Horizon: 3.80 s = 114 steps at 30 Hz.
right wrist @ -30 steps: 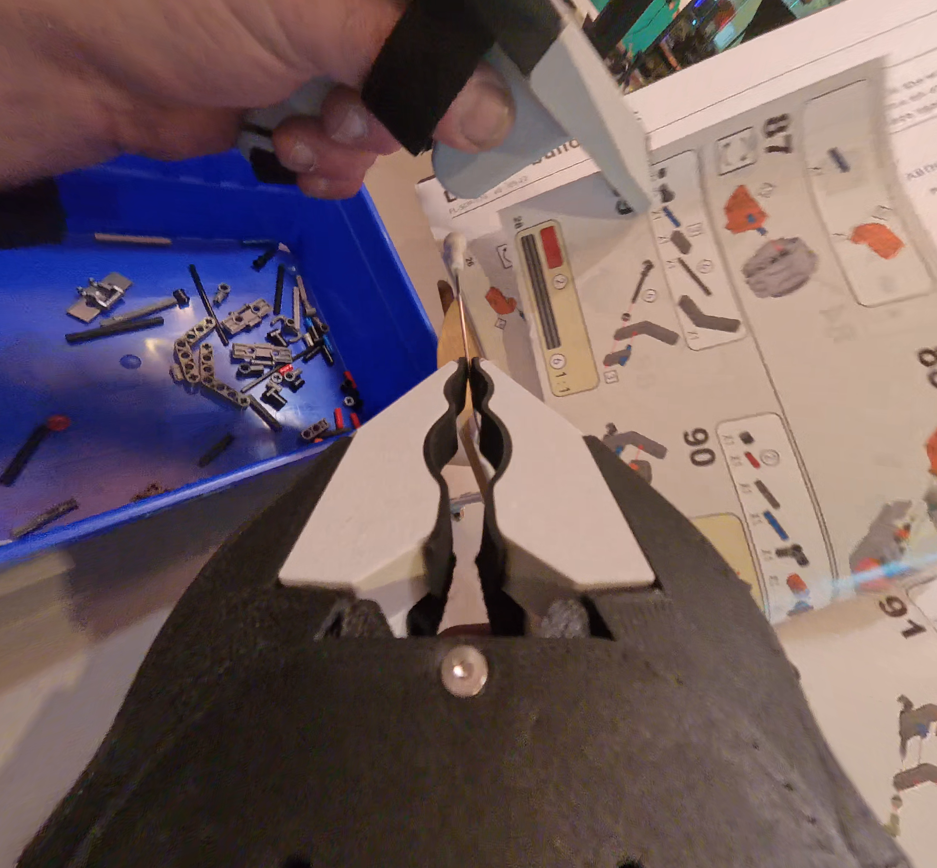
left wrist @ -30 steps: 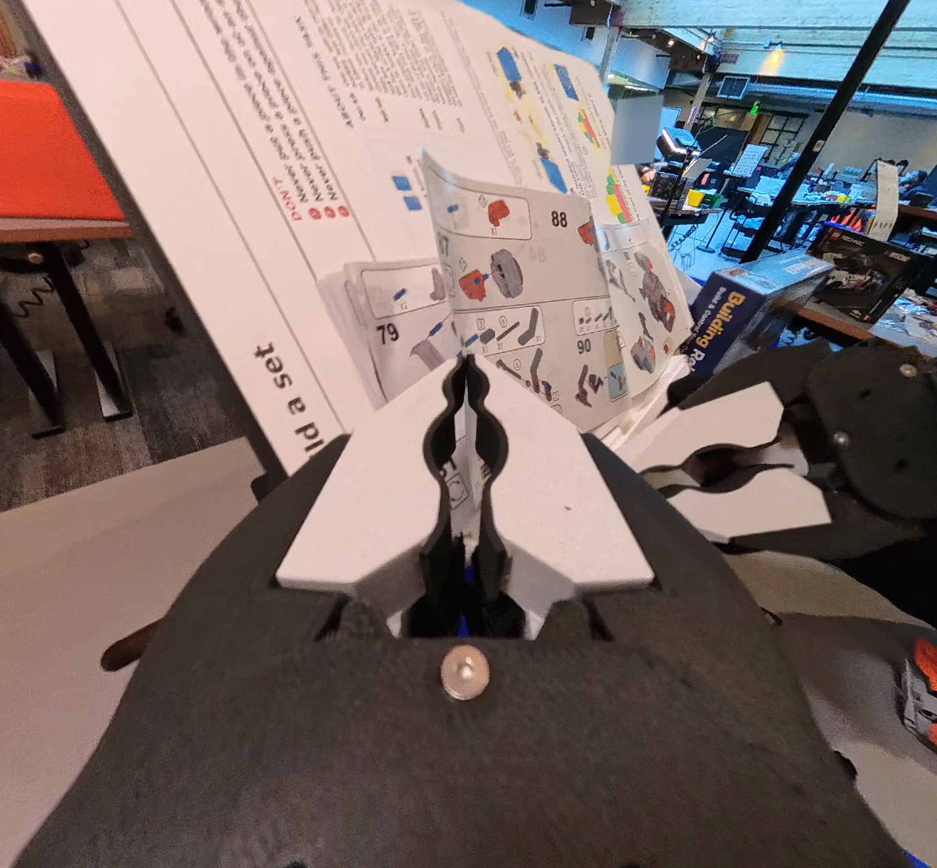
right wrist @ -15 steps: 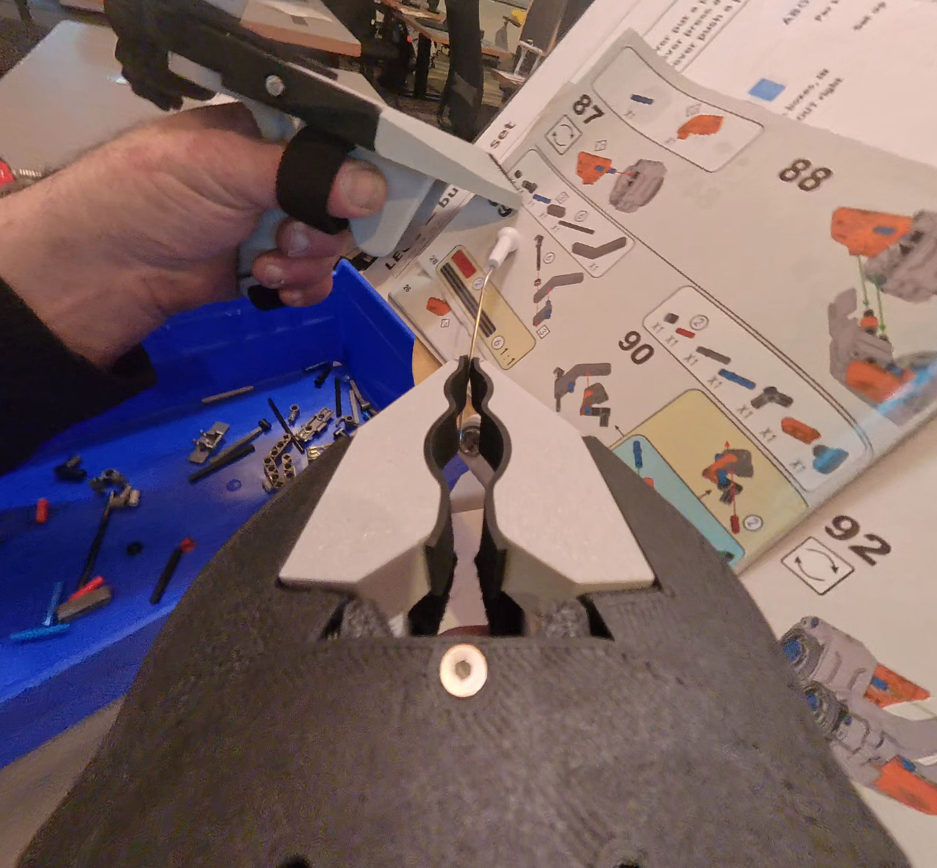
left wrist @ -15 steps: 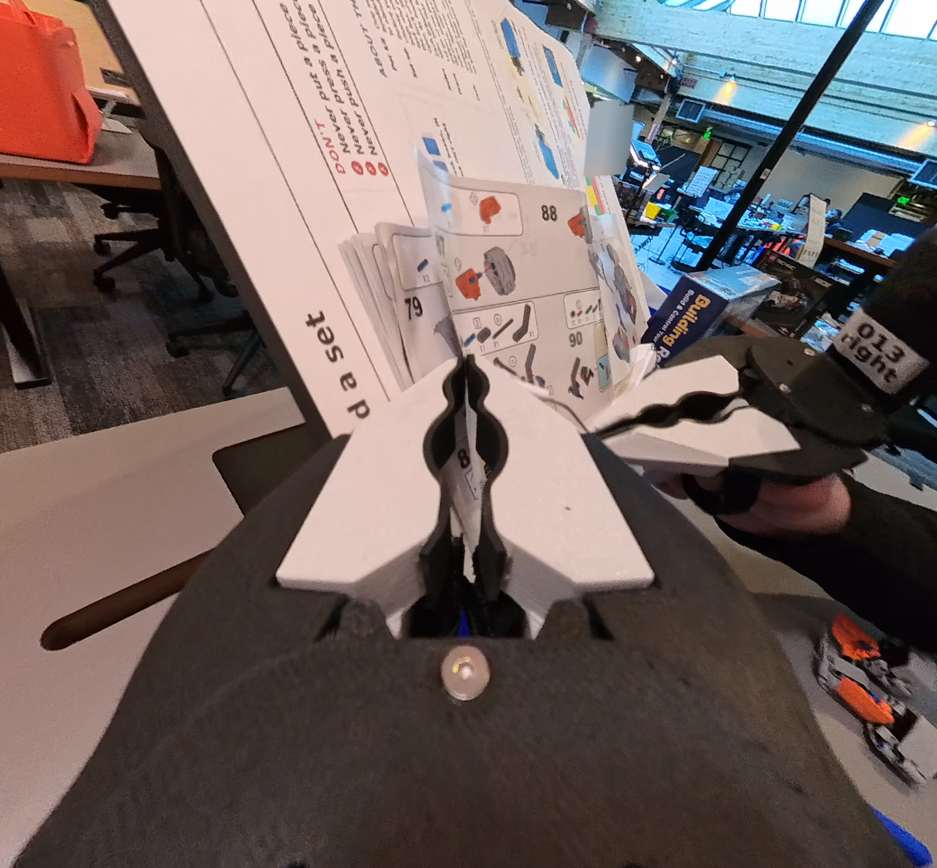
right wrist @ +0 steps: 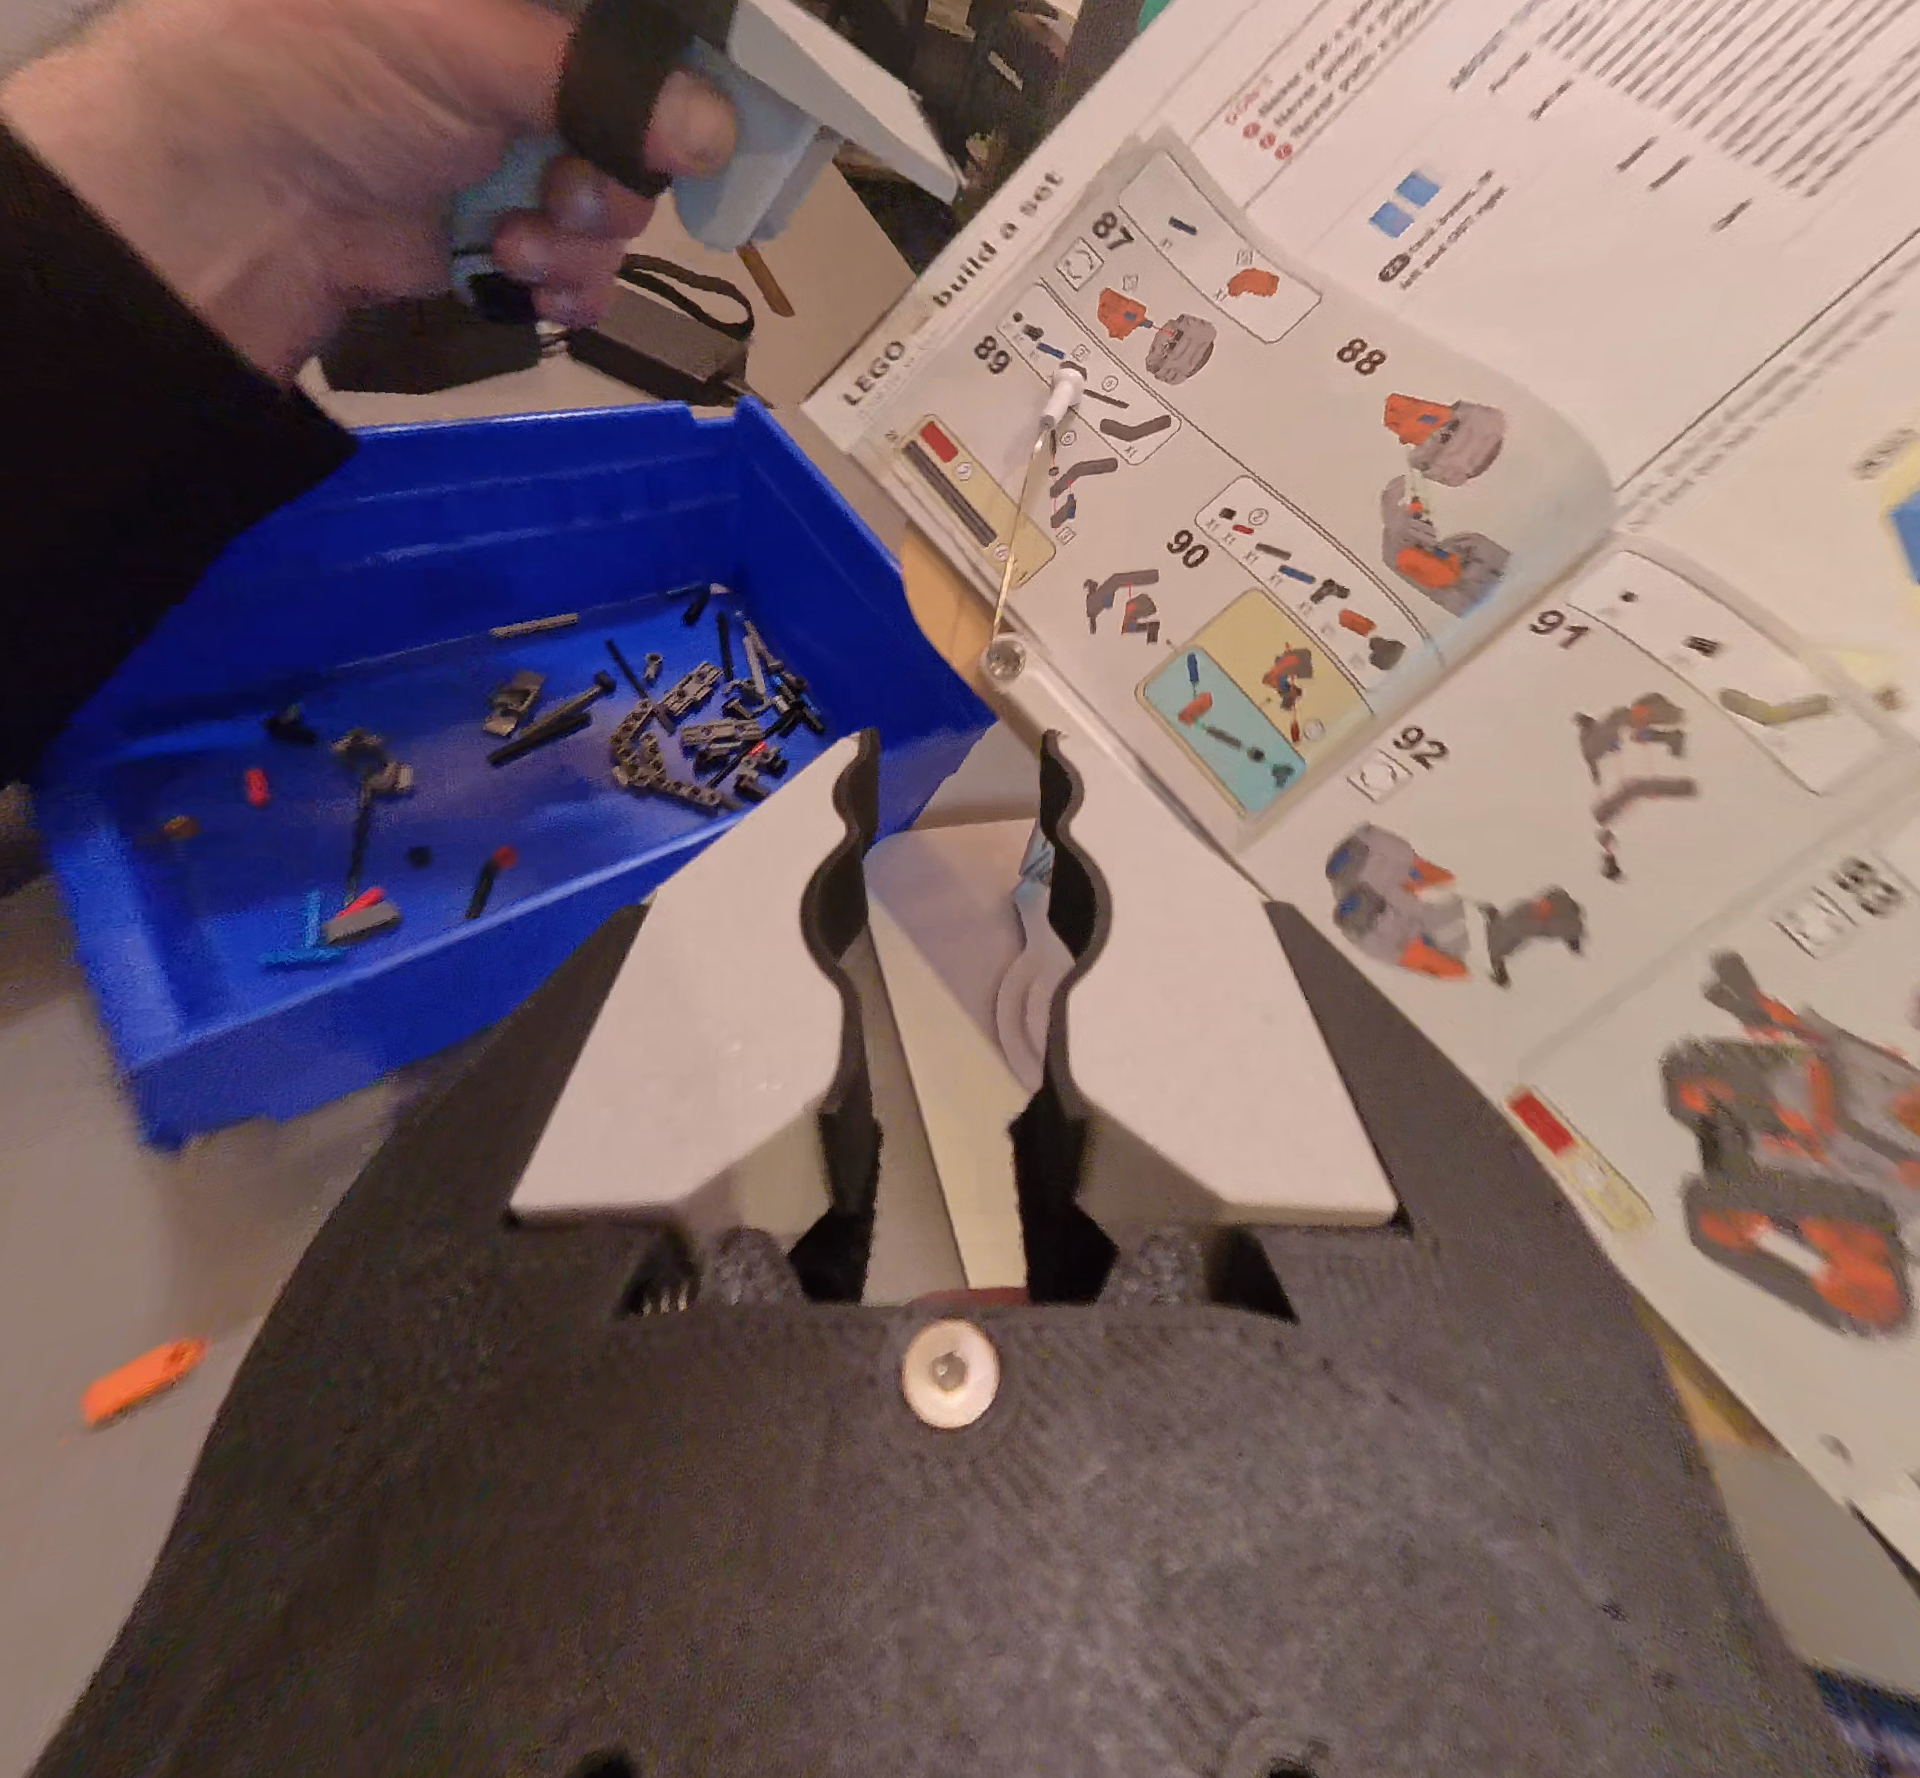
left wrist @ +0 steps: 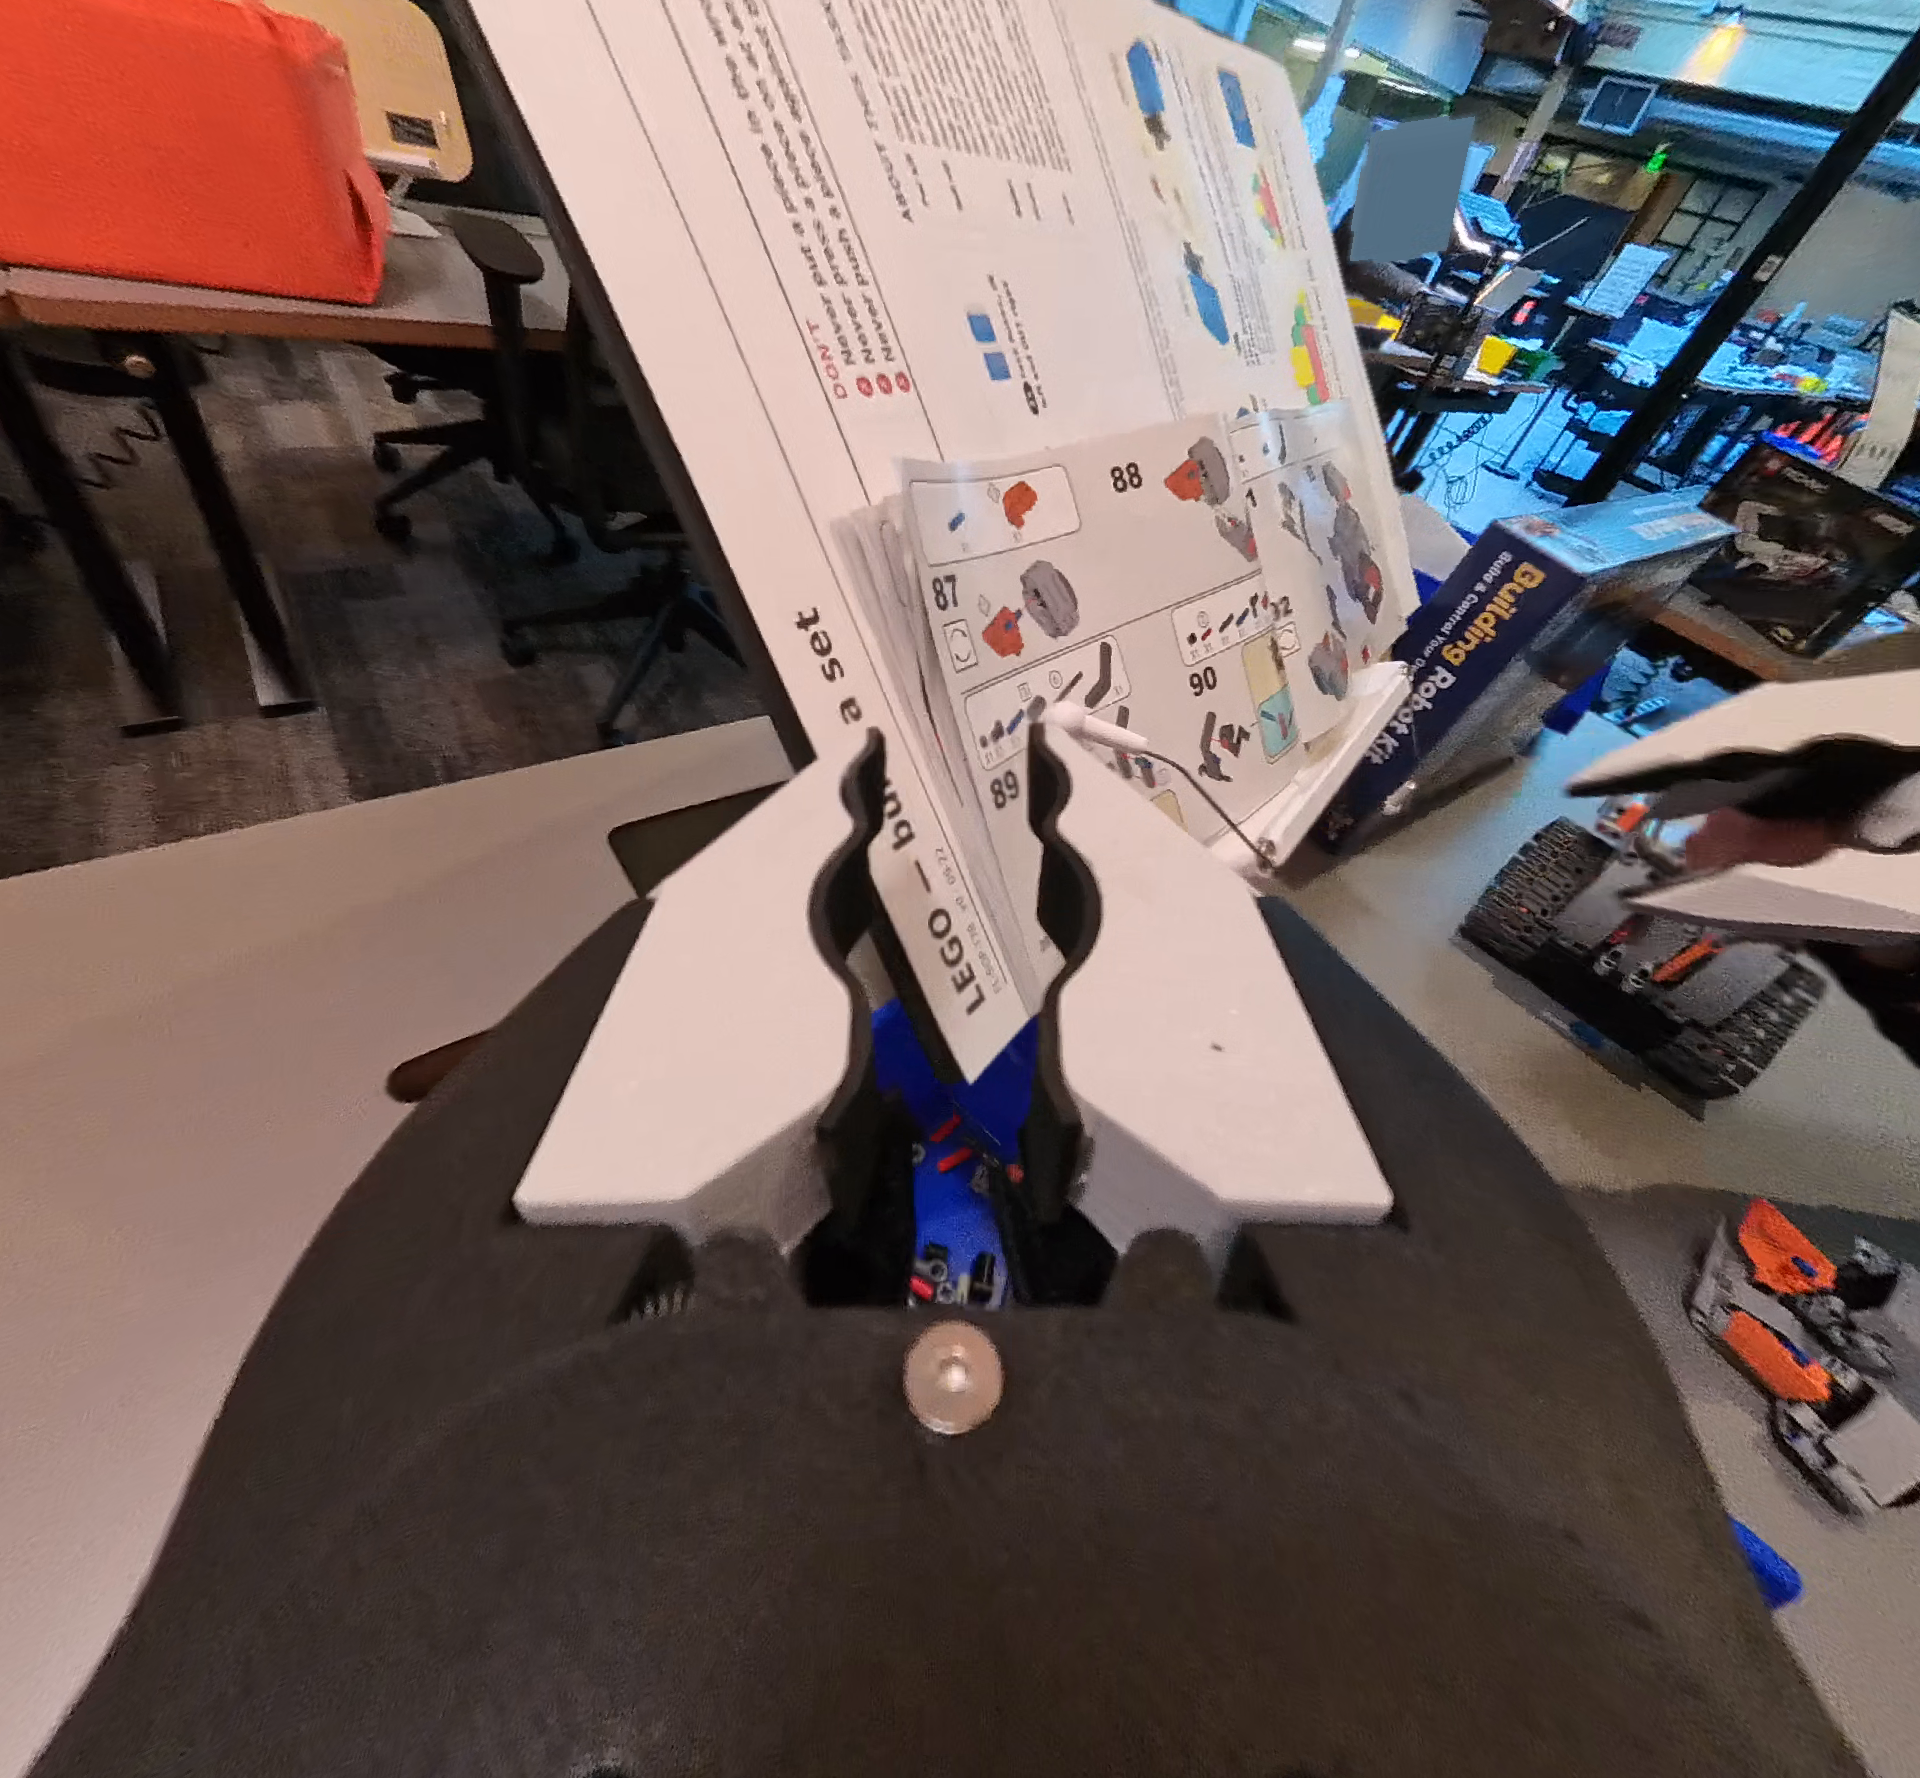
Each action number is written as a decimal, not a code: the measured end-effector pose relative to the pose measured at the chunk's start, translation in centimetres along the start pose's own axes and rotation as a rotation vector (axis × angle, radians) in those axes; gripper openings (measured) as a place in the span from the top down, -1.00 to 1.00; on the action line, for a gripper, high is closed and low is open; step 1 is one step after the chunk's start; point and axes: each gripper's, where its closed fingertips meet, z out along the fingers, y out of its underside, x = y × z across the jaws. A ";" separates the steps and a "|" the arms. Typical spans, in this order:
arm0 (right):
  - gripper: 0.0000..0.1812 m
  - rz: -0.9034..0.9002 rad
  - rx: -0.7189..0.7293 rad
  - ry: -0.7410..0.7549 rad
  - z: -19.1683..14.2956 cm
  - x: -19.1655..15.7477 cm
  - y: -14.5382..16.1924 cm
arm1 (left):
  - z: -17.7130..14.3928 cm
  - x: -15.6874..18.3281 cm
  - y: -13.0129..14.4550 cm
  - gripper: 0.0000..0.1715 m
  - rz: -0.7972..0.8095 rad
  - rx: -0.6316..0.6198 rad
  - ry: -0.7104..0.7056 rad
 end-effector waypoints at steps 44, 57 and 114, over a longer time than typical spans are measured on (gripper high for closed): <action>1.00 0.175 0.007 0.096 11.8 2.9 -1.5 | 1.8 -2.3 3.1 0.05 0.227 -0.293 -0.391; 0.73 0.309 0.056 0.116 7.4 3.5 -1.2 | 1.9 -2.8 3.6 -0.05 0.181 -0.290 -0.377; 0.62 -0.047 -0.162 0.027 -11.2 -5.2 13.9 | 1.8 -2.1 3.2 0.26 0.117 -0.169 -0.180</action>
